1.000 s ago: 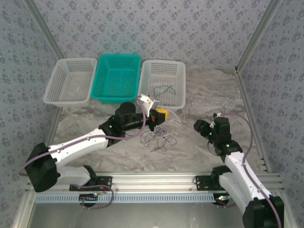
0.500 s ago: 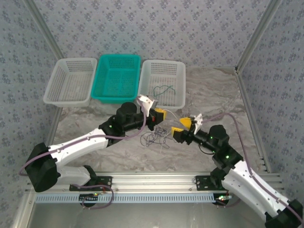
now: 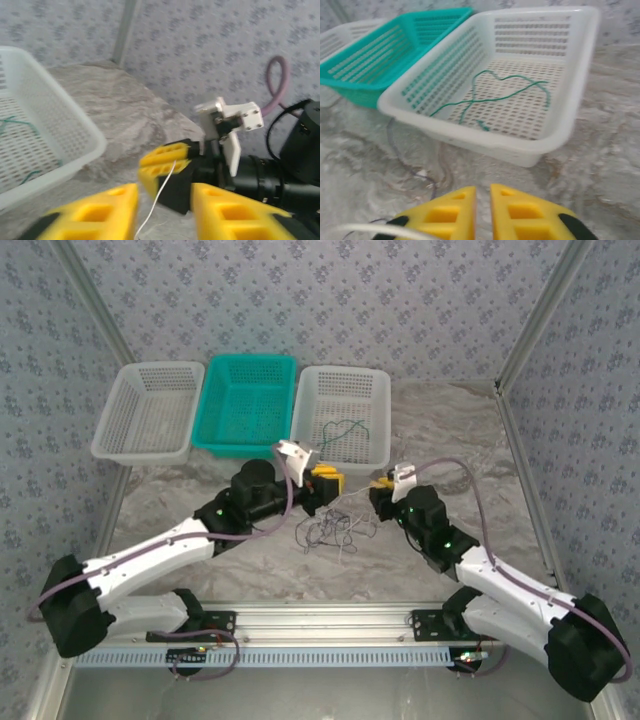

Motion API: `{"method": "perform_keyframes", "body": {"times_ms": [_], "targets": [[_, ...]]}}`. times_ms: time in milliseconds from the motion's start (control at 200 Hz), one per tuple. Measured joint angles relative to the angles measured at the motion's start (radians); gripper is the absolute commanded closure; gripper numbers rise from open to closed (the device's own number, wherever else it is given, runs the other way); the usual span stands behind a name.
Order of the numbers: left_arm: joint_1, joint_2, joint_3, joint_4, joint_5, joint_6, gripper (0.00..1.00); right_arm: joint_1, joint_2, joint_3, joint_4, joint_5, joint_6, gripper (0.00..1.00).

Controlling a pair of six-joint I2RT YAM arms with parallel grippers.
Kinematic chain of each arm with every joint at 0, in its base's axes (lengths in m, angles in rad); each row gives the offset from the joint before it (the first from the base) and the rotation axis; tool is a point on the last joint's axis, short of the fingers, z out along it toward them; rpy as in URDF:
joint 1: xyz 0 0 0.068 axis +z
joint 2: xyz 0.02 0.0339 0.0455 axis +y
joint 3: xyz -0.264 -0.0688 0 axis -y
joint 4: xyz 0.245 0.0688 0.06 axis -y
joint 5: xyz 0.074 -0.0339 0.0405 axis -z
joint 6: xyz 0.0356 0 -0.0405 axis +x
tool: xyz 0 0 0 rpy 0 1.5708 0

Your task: Untangle the cables

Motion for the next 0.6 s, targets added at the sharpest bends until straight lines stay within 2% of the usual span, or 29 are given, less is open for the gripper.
{"method": "perform_keyframes", "body": {"times_ms": [140, 345, 485, 600], "targets": [[0.008, -0.032, -0.064, -0.025, -0.101, -0.008, 0.39, -0.077, -0.081, -0.051, -0.014, -0.026, 0.091, 0.95], [0.008, -0.03, -0.1, -0.169, -0.163, -0.021, 0.38, -0.109, -0.117, -0.058, -0.07, -0.049, 0.172, 0.95], [0.032, -0.032, -0.116, -0.274, -0.216, -0.077, 0.35, -0.115, -0.114, -0.058, -0.079, -0.053, 0.2, 0.94], [0.09, -0.045, -0.167, -0.33, -0.245, -0.165, 0.34, -0.116, -0.102, -0.058, -0.081, -0.053, 0.208, 0.93]]}}
